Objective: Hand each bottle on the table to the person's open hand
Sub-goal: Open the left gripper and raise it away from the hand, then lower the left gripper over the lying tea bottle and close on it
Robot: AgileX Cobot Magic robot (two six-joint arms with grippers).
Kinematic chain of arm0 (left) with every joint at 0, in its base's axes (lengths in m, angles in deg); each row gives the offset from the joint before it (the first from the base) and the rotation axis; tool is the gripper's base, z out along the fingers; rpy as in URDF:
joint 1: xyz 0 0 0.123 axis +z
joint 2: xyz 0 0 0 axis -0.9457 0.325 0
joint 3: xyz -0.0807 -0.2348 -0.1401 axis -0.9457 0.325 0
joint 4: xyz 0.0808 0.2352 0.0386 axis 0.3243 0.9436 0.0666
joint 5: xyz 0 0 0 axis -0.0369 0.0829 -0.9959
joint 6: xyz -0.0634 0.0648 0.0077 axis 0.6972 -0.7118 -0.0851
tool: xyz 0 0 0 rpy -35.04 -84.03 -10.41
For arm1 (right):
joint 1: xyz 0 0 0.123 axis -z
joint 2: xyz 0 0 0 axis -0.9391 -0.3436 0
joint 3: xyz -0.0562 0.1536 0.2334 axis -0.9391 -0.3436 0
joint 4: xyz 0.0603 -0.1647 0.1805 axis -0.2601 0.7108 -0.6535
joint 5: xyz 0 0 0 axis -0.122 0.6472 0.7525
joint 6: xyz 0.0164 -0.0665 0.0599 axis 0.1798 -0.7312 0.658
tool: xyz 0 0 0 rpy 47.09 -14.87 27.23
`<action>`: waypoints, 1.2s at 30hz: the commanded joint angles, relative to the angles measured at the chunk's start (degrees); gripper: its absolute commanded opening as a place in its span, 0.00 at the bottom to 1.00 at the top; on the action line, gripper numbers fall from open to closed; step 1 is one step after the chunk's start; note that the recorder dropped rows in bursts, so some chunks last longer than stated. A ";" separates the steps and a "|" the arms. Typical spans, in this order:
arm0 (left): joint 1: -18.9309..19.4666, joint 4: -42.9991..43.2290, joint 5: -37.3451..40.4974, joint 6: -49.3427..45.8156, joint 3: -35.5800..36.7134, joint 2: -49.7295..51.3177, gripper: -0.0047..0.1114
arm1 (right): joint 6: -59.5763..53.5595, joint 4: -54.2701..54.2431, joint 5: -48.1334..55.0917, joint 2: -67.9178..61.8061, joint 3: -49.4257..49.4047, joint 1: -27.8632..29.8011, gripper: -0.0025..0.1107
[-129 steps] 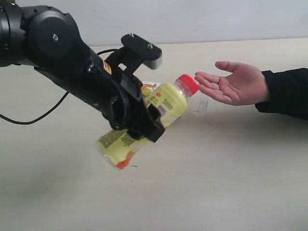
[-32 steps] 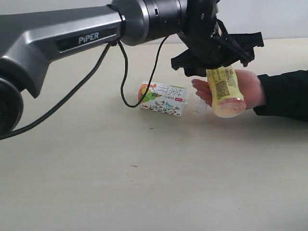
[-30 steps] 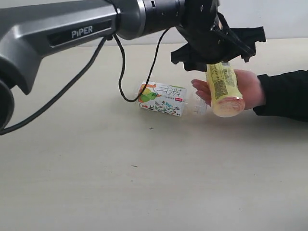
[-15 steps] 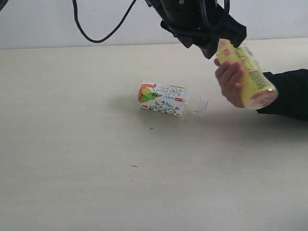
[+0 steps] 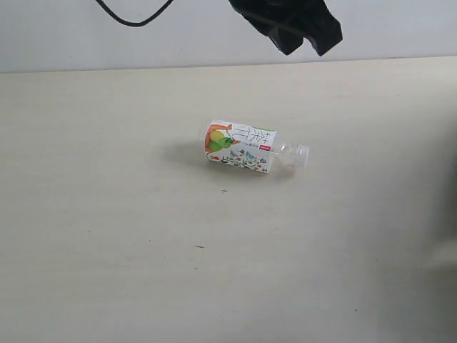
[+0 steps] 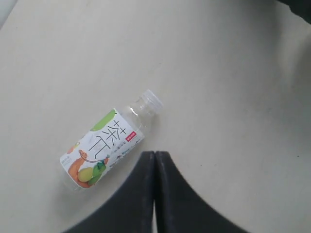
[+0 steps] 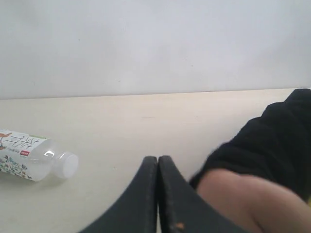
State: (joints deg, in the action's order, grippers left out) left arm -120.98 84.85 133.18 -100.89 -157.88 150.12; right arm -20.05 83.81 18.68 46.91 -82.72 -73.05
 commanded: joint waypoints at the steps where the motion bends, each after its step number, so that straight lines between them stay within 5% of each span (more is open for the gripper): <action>1: 1.80 -5.22 -0.04 -3.49 1.98 -4.02 0.04 | -0.27 0.42 -0.31 0.30 -0.29 -0.18 0.02; 7: 5.01 -15.74 -0.04 -10.61 6.69 -8.37 0.04 | -0.27 0.42 -0.31 0.30 -0.29 -0.18 0.02; 17: 6.06 -14.57 -0.04 -13.49 8.19 -9.17 0.04 | -0.27 0.42 -0.31 0.30 -0.29 -0.18 0.02; 22: 6.81 -14.24 -0.04 -22.42 8.19 -9.17 0.04 | -0.27 0.42 -0.31 0.30 -0.29 -0.18 0.02; 36: 14.71 -15.71 -0.04 -41.16 8.19 -8.68 0.04 | -0.25 0.42 -0.32 0.30 -0.29 -0.18 0.02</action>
State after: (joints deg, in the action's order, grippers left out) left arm -107.18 70.03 133.45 -138.75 -149.99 141.43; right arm -20.05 83.81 18.68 46.91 -82.72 -73.05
